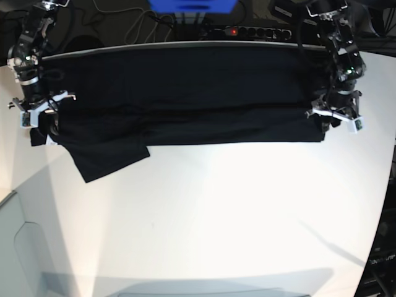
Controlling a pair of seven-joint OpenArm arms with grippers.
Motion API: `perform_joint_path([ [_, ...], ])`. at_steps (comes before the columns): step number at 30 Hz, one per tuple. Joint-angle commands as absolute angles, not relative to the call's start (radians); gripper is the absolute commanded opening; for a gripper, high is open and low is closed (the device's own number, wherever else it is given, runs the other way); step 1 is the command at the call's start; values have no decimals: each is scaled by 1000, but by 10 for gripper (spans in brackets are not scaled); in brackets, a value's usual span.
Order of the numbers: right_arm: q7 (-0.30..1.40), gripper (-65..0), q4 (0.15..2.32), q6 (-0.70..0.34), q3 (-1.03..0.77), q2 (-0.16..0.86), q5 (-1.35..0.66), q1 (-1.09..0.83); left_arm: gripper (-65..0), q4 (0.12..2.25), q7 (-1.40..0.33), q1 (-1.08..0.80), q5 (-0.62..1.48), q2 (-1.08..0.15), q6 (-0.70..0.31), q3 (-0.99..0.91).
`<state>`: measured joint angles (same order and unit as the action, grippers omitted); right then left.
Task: Fold the T-shirt properly
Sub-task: 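Lower the folded hem onto the shirt and open both grippers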
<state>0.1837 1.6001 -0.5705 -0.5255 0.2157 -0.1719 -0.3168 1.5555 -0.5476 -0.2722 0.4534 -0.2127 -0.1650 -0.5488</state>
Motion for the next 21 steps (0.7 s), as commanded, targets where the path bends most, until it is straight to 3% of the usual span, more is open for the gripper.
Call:
perform_joint_path([
  [1, 157, -406, 1620, -582, -533, 229, -183, -314, -411, 1570, -529, -268, 456, -225, -170, -556],
  [8, 157, -406, 1618, -581, -533, 232, -183, -314, -413, 1569, -529, -268, 455, -229, -170, -550],
  [10, 157, -406, 1618, -581, -533, 232, -183, -314, -454, 1569, -529, -268, 455, -229, -170, -550],
  [14, 157, -406, 1618, -581, -533, 232, -183, -314, -635, 1569, -529, -268, 455, -229, -168, -550],
  [21, 157, -406, 1620, -581, -533, 232, -183, -312, -650, 1577, -529, -277, 455, -229, -168, -555],
])
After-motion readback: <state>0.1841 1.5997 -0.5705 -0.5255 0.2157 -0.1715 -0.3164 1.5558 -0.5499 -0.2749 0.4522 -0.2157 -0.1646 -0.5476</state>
